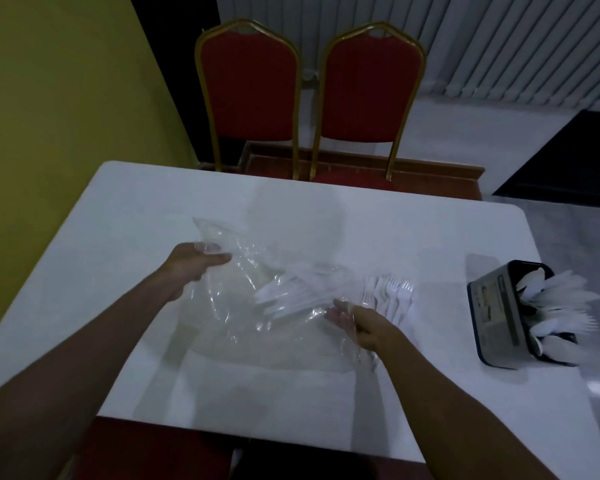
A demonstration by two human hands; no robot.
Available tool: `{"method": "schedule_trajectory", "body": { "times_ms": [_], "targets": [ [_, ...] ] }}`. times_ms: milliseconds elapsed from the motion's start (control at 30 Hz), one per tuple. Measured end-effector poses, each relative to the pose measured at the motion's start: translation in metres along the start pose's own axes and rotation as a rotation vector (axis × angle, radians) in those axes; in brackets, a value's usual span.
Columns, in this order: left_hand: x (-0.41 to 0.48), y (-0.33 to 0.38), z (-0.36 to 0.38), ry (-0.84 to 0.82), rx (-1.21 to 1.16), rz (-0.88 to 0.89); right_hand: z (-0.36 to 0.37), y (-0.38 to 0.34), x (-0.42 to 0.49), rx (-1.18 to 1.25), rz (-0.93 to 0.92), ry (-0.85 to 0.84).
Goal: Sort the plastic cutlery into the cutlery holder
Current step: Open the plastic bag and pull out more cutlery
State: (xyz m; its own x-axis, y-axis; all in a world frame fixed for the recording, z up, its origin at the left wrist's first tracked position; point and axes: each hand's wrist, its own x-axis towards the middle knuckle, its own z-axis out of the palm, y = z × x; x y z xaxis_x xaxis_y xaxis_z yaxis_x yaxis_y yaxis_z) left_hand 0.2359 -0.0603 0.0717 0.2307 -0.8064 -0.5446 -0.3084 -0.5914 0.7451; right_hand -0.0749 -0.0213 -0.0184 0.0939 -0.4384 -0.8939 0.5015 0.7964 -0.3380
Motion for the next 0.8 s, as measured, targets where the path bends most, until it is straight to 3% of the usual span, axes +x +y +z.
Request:
{"method": "schedule_trajectory", "body": {
  "times_ms": [100,233,467,633,800],
  "targets": [
    [-0.002,-0.018,0.008,-0.063,0.051,0.044,0.003,0.0,0.004,-0.221,0.052,-0.018],
    [-0.002,-0.031,0.023,-0.252,-0.093,0.048,0.011,0.005,0.023,-0.351,0.052,0.007],
    [-0.009,-0.03,0.034,-0.362,-0.295,0.066,0.045,0.003,0.017,-0.281,0.115,0.008],
    [-0.023,-0.025,0.044,-0.404,-0.291,0.067,0.056,0.008,0.026,-0.313,-0.01,-0.03],
    [-0.03,-0.017,0.049,-0.417,-0.29,0.089,0.062,0.013,0.019,-0.229,-0.011,-0.107]
  ]
}}
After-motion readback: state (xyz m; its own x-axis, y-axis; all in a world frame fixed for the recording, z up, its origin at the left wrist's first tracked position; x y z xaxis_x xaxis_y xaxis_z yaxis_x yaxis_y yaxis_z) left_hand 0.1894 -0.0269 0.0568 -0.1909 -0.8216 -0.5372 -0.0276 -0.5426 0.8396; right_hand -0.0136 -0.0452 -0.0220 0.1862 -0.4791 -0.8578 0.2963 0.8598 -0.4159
